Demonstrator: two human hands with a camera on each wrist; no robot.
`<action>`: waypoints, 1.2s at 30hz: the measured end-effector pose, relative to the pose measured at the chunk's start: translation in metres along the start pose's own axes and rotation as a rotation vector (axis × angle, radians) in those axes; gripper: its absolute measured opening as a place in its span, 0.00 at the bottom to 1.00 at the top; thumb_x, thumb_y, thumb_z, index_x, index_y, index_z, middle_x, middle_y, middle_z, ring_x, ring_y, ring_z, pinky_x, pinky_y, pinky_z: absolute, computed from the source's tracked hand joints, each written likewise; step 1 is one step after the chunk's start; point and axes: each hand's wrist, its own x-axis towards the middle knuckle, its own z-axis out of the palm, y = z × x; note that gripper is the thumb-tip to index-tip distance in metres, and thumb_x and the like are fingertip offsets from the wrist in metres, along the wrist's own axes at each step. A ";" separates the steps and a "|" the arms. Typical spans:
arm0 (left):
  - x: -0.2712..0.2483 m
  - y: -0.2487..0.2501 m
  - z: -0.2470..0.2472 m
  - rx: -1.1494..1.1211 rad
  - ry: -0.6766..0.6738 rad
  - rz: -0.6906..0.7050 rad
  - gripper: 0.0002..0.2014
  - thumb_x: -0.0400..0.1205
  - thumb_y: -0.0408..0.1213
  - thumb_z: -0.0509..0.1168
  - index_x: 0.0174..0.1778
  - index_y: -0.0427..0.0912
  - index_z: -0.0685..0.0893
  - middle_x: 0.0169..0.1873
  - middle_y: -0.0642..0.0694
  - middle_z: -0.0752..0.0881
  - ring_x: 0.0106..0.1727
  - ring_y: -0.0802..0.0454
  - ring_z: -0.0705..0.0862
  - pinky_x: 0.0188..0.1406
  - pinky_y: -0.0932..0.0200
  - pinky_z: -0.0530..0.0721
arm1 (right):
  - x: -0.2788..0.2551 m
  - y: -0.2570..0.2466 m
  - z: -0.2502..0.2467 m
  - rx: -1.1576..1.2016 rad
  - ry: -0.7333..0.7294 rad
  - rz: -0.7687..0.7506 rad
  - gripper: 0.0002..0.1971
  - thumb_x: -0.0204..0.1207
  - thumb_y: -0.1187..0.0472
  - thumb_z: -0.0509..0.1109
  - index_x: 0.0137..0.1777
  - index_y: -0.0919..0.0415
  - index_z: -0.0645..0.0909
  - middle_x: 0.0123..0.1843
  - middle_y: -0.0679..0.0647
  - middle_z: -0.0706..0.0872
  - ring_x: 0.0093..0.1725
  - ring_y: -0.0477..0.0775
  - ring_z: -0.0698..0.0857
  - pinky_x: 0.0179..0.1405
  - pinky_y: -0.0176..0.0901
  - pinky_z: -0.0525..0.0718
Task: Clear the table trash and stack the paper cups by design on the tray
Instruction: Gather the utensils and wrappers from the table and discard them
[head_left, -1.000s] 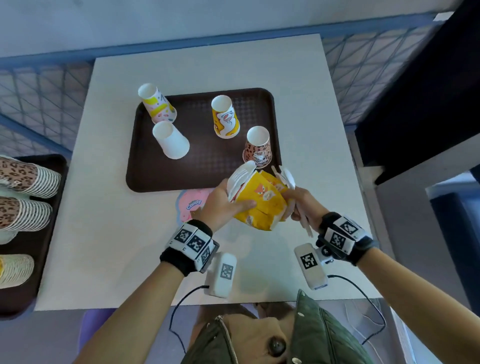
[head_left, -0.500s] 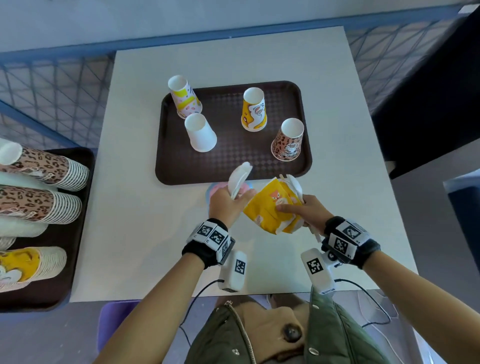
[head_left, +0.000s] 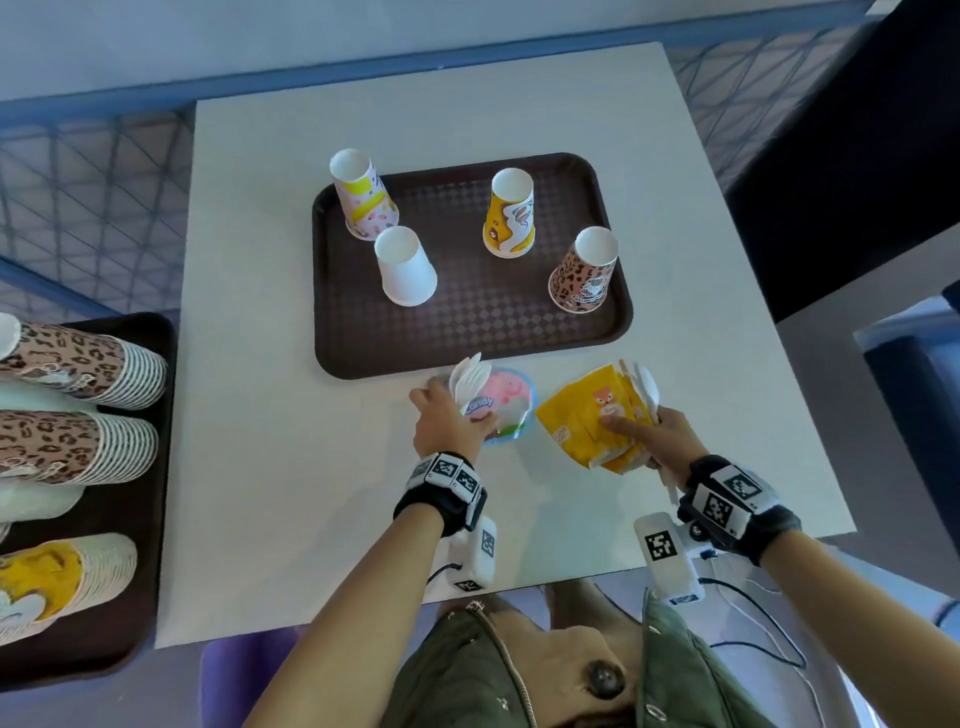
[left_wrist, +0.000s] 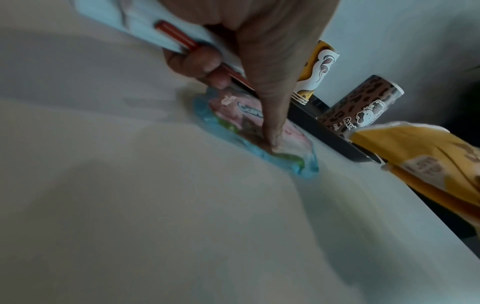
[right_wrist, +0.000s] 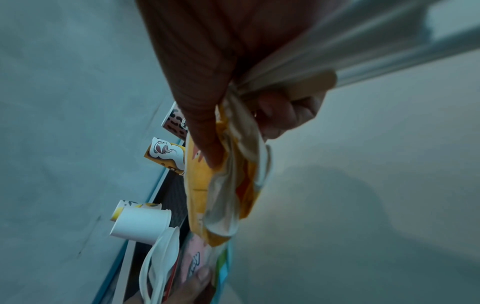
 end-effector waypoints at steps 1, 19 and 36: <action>0.000 -0.003 0.000 0.012 -0.021 0.011 0.36 0.66 0.46 0.78 0.65 0.40 0.69 0.61 0.39 0.71 0.51 0.35 0.84 0.45 0.46 0.81 | -0.002 0.002 0.001 0.009 0.025 0.002 0.07 0.70 0.63 0.74 0.36 0.59 0.77 0.28 0.53 0.79 0.19 0.43 0.74 0.12 0.28 0.69; -0.016 -0.085 -0.037 -0.180 -0.235 0.084 0.17 0.68 0.38 0.77 0.51 0.39 0.84 0.47 0.41 0.90 0.46 0.41 0.88 0.46 0.58 0.86 | -0.036 0.029 0.058 0.016 0.215 -0.046 0.12 0.71 0.56 0.73 0.36 0.62 0.75 0.27 0.55 0.75 0.24 0.50 0.69 0.22 0.39 0.67; -0.103 -0.096 -0.100 -1.075 0.140 -0.128 0.16 0.70 0.25 0.74 0.49 0.42 0.81 0.27 0.53 0.82 0.15 0.67 0.77 0.12 0.76 0.68 | -0.040 -0.039 0.167 -0.349 -0.543 -0.302 0.15 0.79 0.69 0.57 0.30 0.58 0.73 0.11 0.47 0.76 0.12 0.40 0.70 0.13 0.31 0.67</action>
